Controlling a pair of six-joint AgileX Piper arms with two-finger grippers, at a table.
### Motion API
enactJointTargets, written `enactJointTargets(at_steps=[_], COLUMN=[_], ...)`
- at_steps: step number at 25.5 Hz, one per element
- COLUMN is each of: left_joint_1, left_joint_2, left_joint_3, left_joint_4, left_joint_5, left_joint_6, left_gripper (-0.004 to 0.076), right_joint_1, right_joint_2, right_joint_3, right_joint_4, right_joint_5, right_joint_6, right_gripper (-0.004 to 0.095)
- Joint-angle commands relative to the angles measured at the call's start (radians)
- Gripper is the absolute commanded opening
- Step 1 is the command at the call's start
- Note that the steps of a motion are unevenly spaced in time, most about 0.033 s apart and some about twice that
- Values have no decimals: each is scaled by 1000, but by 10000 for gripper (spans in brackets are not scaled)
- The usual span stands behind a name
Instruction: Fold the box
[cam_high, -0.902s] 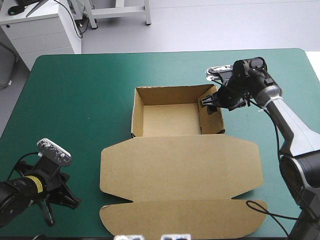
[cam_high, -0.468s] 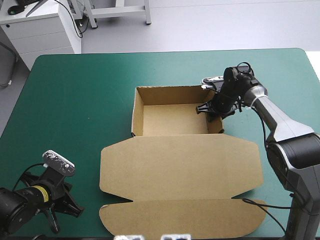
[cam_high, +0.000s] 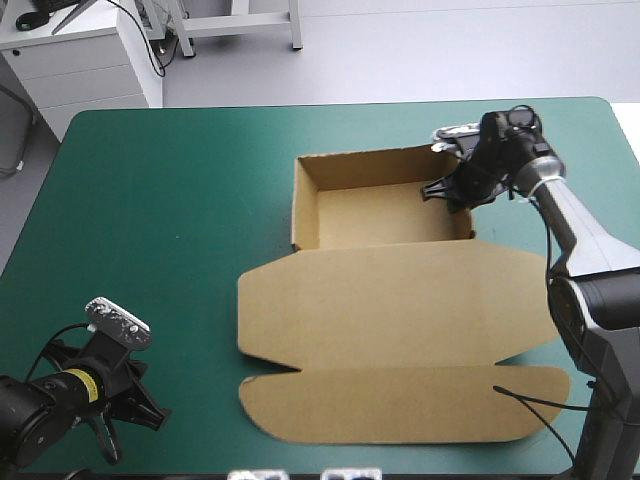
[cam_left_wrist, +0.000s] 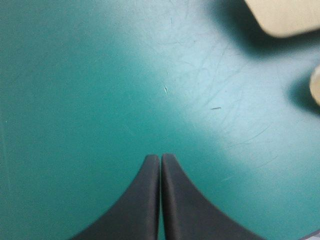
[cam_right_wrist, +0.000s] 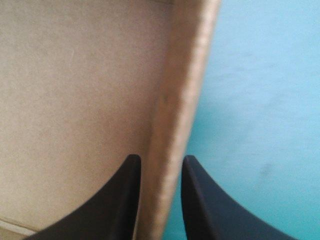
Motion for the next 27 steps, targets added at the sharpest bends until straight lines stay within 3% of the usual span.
enactJointTargets(at_steps=[1,10,23,25,27], left_joint_1=[-1,-1,-1,-1,-1], left_joint_2=[2,2,2,2,2], left_joint_3=[-22,-22,-22,-22,-22], left_joint_4=[4,4,10,10,13], left_joint_5=[-54,-83,-101,-101,-101], left_joint_6=[-13,-13,-13,-13,-13], left_gripper=[-8,-8,-8,-8,-8], right_joint_1=[-132,-448,-618,-620,-635], right_joint_2=[-57,-53,-21,-21,-21], right_joint_3=[-108,-174,-172,-172,-174], right_joint_4=[-104,-63,-77,-83,-79], right_joint_5=[-16,-21,-39,-45,-62], right_joint_6=[-6,7,-5,-47,-14], right_gripper=[-19,-19,7,167,573])
